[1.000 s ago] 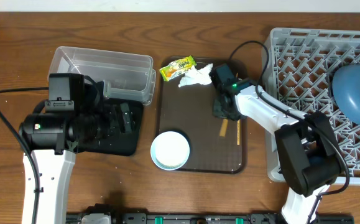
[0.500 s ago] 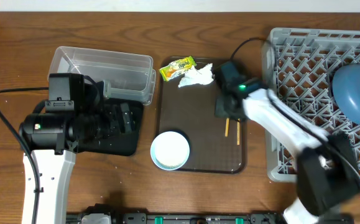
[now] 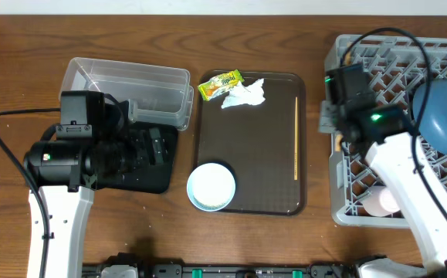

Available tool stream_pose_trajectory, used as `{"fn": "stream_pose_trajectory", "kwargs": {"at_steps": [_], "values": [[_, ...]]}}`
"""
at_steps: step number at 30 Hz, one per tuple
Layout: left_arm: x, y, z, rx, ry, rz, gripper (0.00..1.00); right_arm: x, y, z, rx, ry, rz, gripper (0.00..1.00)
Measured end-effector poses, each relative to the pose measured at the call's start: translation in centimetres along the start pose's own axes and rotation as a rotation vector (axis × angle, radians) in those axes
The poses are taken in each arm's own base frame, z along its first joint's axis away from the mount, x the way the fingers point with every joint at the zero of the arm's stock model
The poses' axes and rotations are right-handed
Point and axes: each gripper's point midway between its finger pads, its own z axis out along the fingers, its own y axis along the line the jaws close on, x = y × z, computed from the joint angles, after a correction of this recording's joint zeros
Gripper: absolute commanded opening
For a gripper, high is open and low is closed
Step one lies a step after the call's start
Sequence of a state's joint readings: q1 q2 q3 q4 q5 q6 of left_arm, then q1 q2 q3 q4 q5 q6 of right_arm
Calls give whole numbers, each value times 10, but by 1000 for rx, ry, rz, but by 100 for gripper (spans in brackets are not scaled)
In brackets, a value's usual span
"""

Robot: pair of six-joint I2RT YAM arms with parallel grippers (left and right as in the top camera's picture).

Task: Sort waste into correct bins and load items into the dishwasher rack
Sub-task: 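Carry one chopstick to the dish rack and release it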

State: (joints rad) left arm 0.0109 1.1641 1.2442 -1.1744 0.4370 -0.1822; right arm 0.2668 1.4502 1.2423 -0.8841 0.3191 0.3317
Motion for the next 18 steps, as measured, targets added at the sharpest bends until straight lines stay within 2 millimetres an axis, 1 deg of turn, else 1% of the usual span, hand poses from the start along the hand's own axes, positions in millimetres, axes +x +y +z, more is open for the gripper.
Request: {"fn": "stream_pose_trajectory", "kwargs": {"at_steps": [2,4,8,9,10,11,12,13,15,18], "values": [[0,0,0,0,0,0,90,-1,-15,14,19,29,-10,1],[0,0,0,0,0,0,90,0,-24,28,2,67,-27,1],[0,0,0,0,0,0,90,9,-26,54,-66,145,-76,1],[0,0,0,0,0,0,90,12,-26,60,-75,163,-87,3],[0,0,0,0,0,0,90,15,-25,65,-87,181,-93,12],[0,0,0,0,0,0,90,17,-24,69,-96,195,-99,26],[0,0,0,0,0,0,90,20,-23,74,-102,210,-103,33],[0,0,0,0,0,0,90,21,-23,78,-98,216,-116,38],[0,0,0,0,0,0,90,19,-24,77,-96,209,-123,43],[0,0,0,0,0,0,90,22,-5,69,-186,212,-136,48]]}}
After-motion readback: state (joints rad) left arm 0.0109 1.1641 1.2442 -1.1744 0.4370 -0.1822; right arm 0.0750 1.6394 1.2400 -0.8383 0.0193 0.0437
